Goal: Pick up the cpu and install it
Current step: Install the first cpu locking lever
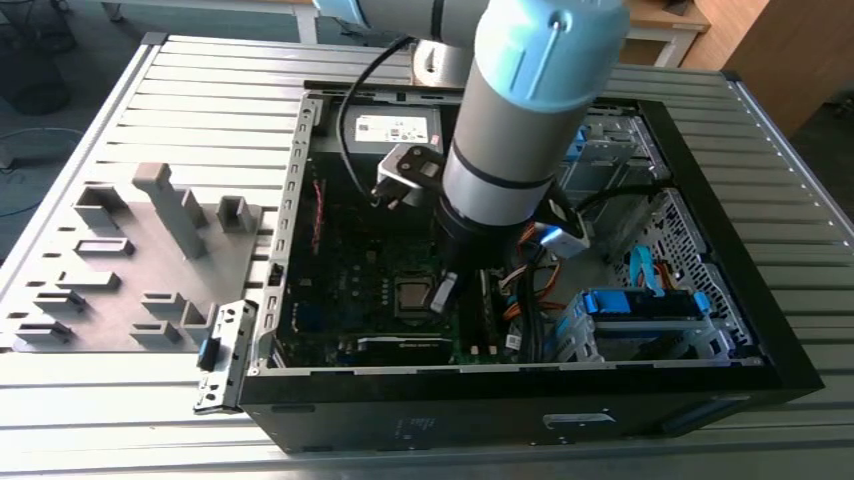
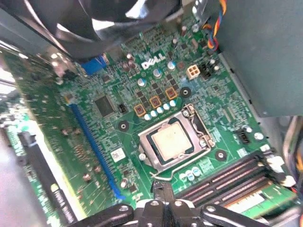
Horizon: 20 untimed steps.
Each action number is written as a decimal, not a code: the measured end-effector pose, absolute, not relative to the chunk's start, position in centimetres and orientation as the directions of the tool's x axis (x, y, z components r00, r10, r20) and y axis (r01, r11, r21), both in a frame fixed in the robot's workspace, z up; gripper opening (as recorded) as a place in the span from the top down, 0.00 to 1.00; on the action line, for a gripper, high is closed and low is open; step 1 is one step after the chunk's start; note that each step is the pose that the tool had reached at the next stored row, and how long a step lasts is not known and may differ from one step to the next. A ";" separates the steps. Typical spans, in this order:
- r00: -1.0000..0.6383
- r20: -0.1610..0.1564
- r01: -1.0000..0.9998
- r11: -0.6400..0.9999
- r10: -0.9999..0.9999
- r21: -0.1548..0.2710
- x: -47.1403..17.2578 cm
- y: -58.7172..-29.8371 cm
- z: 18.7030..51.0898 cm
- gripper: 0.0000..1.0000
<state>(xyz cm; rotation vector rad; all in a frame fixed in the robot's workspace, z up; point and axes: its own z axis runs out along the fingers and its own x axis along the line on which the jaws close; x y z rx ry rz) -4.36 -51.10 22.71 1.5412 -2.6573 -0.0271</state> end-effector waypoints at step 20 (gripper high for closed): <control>-0.495 0.051 -0.866 0.497 -0.867 0.049 -7.2 -48.8 23.4 0.89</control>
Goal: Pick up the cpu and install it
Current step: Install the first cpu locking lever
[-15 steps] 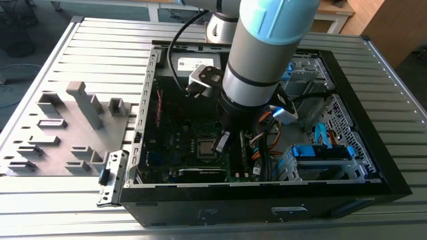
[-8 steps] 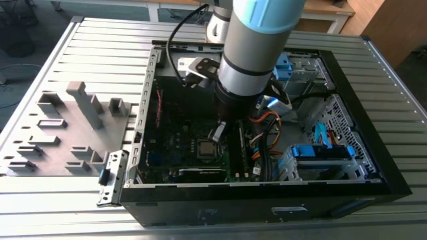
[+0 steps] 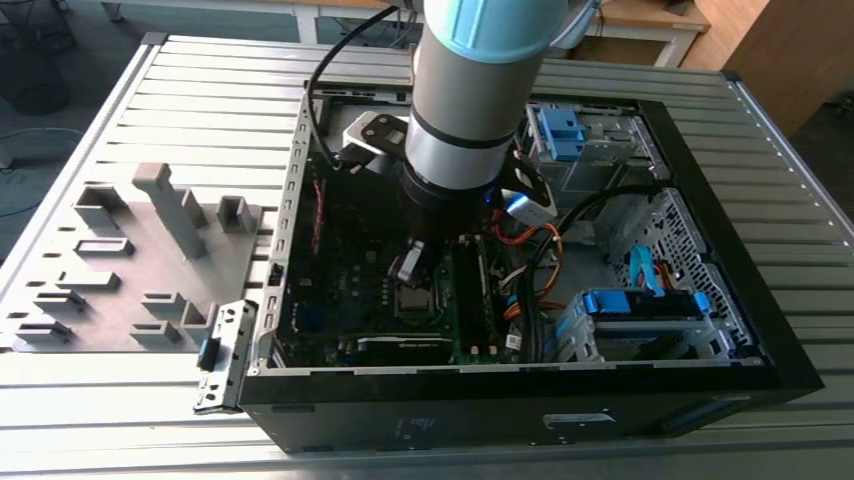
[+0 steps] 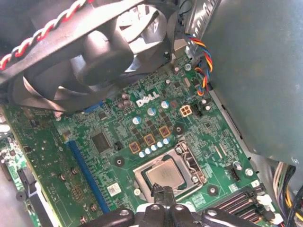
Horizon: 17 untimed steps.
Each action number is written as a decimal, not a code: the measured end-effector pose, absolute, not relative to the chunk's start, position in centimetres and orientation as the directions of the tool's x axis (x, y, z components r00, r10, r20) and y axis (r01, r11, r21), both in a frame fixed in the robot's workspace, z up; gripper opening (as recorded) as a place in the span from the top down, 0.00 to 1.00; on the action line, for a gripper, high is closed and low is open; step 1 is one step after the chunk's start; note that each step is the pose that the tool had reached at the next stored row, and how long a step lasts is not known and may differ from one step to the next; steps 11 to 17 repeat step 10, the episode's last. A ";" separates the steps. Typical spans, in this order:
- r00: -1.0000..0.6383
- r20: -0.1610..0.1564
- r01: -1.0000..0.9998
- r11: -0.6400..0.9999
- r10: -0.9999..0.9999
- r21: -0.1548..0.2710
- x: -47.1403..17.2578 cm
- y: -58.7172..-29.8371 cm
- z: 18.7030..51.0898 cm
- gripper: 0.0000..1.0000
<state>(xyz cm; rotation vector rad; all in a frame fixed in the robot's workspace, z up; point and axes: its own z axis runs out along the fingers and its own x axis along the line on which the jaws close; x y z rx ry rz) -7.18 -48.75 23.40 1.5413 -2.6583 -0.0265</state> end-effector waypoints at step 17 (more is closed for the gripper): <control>-0.495 0.050 -0.866 0.497 -0.867 0.048 -7.2 -48.8 23.7 0.89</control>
